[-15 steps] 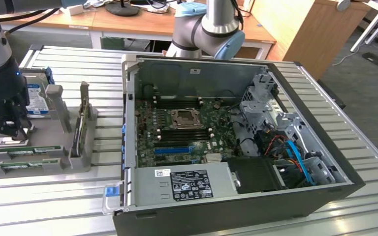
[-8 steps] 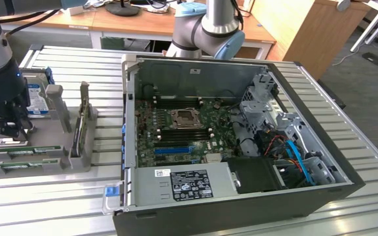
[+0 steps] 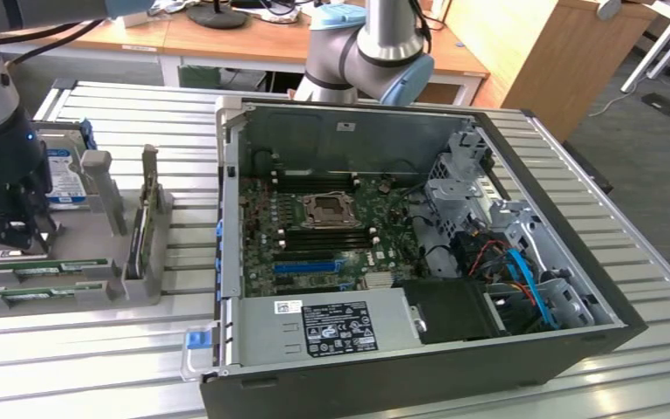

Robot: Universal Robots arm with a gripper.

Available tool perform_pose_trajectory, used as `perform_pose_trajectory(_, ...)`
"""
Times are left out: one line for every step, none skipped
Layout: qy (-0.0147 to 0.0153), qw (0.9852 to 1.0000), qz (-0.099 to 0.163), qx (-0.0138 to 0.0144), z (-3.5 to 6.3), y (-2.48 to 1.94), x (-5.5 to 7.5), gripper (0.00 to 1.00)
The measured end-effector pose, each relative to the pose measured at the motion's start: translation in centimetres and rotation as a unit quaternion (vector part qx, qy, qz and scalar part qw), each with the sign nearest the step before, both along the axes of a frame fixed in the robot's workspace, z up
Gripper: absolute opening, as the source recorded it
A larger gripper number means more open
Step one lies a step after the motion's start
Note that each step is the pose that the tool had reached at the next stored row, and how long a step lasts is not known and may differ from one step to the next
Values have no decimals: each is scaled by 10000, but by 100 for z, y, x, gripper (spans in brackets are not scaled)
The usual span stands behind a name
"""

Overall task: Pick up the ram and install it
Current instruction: 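Pick up the ram and move it above insertion slot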

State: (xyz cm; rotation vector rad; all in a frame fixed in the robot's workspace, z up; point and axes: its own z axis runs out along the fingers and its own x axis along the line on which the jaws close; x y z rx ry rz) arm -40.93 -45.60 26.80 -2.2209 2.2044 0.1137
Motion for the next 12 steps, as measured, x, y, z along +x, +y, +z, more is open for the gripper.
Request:
perform_pose_trajectory(0,10000,0,0,0,-16,0,36)
perform_pose_trajectory(0,10000,0,0,0,-32,0,36)
perform_pose_trajectory(0,10000,0,0,0,-46,0,36)
perform_pose_trajectory(0,10000,1,0,0,-60,0,36)
perform_pose_trajectory(0,10000,0,0,0,-72,0,36)
perform_pose_trajectory(0,10000,0,0,0,-86,0,36)
perform_pose_trajectory(0,10000,1,0,0,-98,0,36)
perform_pose_trajectory(0,10000,0,0,-1,-110,0,36)
perform_pose_trajectory(0,10000,1,0,0,-121,1,36)
perform_pose_trajectory(0,10000,0,0,0,-131,0,36)
perform_pose_trajectory(0,10000,0,0,0,-136,0,36)
perform_pose_trajectory(0,10000,0,0,0,-136,0,36)
